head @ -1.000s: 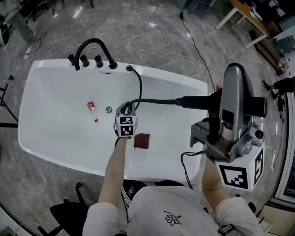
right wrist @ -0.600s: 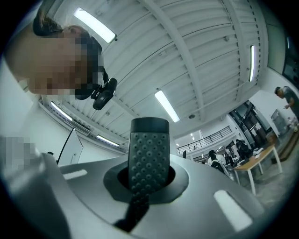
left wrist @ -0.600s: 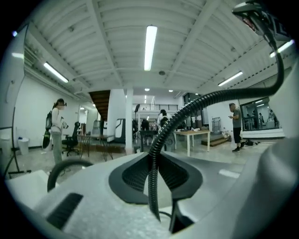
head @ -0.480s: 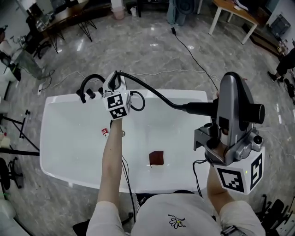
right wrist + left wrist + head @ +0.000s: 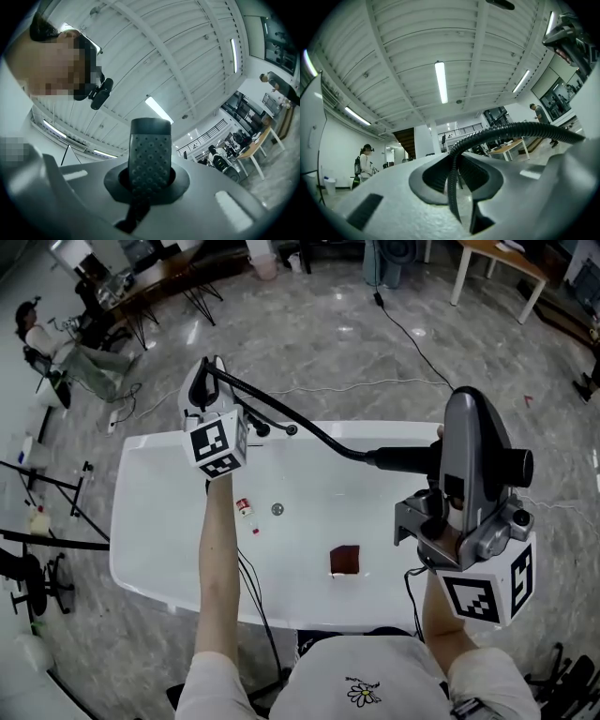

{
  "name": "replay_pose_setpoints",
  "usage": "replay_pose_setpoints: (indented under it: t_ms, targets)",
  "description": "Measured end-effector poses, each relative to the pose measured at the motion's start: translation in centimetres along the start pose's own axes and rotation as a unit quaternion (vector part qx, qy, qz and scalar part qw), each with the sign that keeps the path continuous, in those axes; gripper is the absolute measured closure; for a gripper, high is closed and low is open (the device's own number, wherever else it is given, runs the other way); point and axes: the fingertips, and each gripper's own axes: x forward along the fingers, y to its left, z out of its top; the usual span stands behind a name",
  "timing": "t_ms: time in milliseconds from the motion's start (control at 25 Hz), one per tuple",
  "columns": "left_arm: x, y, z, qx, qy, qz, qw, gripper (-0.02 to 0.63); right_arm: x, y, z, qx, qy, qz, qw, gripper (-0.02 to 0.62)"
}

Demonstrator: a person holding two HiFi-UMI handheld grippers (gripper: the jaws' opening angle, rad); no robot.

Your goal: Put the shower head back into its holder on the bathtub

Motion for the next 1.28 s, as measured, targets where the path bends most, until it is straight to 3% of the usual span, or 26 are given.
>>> replay_pose_setpoints:
  t_ms: [120,320,440,640,840,1040,1280]
  targets:
    - [0.6,-0.2,-2.2,0.002,0.029,0.0,0.9996,0.543,-0.2,-0.3,-0.9,-0.008,0.009,-0.005,1.0,0.591]
    - [0.0,-3.7,-9.3,-0.026,0.107,-0.032,0.9933,0.541,-0.4,-0.9,-2.4,-0.023,0.021,-0.016,0.999,0.592]
    - [-1.3,-5.7,-14.1,-0.046,0.16,-0.057,0.9845,0.541,-0.2,-0.9,-3.4,-0.041,0.025,-0.024,0.999,0.592]
    - [-3.9,-9.2,-19.3,-0.072,0.211,-0.085,0.971,0.538,0.3,-1.9,-6.1,-0.042,0.056,-0.029,0.997,0.592]
    - [-7.4,-11.9,-24.0,-0.043,0.271,-0.151,0.9497,0.483,0.6,-2.0,-7.4,-0.039,0.064,-0.03,0.997,0.592]
    - [-10.2,-13.5,-25.3,-0.024,0.289,-0.191,0.9377,0.469,1.3,-1.7,-7.8,-0.043,0.064,-0.029,0.997,0.592]
    - [-13.3,-18.2,-24.0,-0.011,0.255,-0.259,0.9316,0.46,2.3,-0.1,-9.2,-0.046,0.062,-0.017,0.997,0.592]
